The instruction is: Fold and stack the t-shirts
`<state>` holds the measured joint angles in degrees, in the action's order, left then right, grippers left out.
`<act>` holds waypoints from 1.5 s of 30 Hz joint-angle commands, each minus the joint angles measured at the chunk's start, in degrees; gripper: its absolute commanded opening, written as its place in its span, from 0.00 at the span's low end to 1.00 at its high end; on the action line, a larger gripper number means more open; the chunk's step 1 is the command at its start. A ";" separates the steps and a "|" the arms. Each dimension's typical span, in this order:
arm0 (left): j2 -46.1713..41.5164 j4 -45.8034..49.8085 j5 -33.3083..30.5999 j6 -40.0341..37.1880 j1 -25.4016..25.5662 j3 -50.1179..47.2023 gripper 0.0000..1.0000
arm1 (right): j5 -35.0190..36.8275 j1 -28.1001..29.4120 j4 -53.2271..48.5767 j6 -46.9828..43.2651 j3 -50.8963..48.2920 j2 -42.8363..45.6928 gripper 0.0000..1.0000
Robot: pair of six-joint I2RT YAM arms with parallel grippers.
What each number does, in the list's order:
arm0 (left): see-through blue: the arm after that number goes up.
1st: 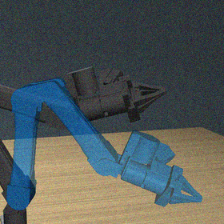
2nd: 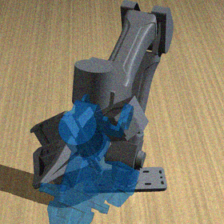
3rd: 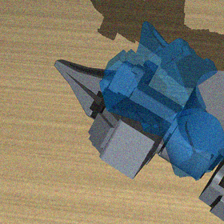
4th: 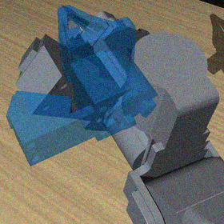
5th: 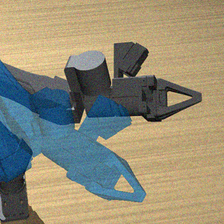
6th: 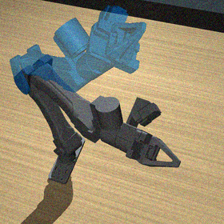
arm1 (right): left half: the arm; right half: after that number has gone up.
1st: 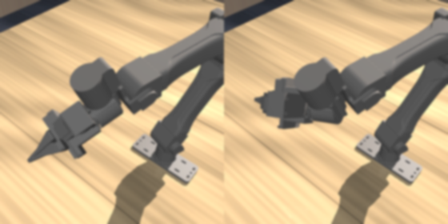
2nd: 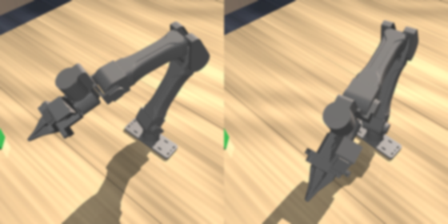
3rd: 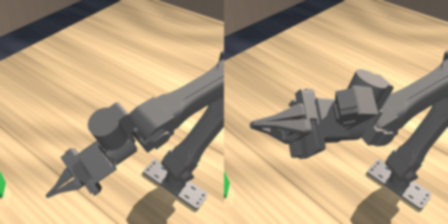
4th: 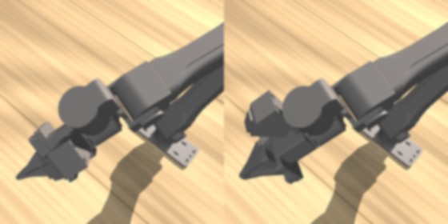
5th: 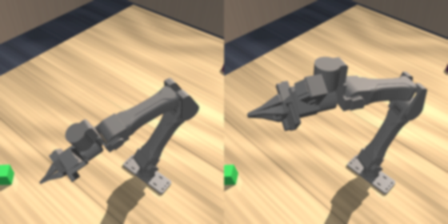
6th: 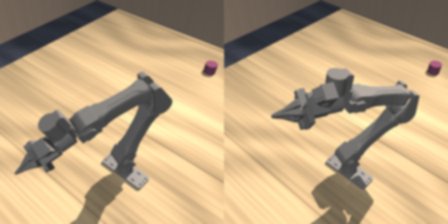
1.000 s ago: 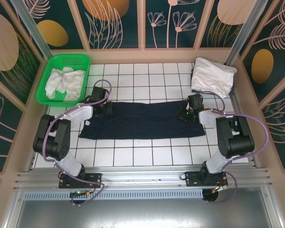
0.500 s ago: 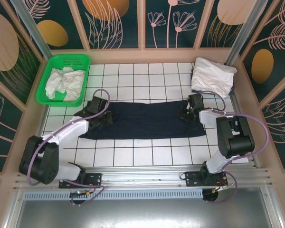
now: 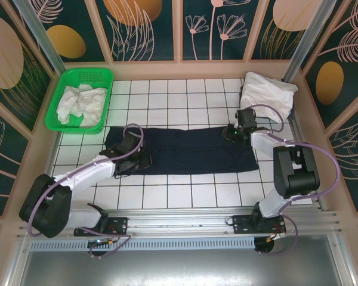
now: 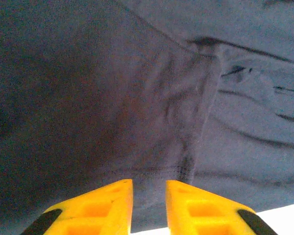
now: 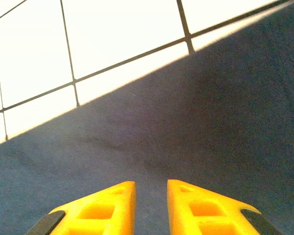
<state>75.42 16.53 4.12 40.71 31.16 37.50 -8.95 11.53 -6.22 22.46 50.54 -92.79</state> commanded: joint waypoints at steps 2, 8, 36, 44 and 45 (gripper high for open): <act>-0.70 -0.48 2.31 4.81 1.67 -2.04 0.36 | -2.02 3.46 1.98 -0.90 2.34 0.11 0.25; -2.10 5.31 -6.75 3.79 1.67 2.96 0.69 | -1.93 7.28 4.06 -2.92 5.73 -8.34 0.26; 18.25 -1.15 -16.09 6.83 -9.26 6.92 0.77 | -0.43 -9.54 -1.01 -2.23 -5.11 -1.38 0.29; 27.72 2.98 -18.63 -0.14 -9.27 26.02 0.85 | 2.44 -8.00 -1.09 -4.12 -1.28 -0.71 0.32; 30.72 3.80 -18.18 -1.02 -9.27 28.81 0.84 | 3.41 -8.17 -2.18 -4.33 -0.67 -1.68 0.32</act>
<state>99.83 16.40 -12.82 43.35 22.06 60.95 -8.99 3.38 -6.02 19.59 47.55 -93.56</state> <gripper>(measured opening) 0.843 0.317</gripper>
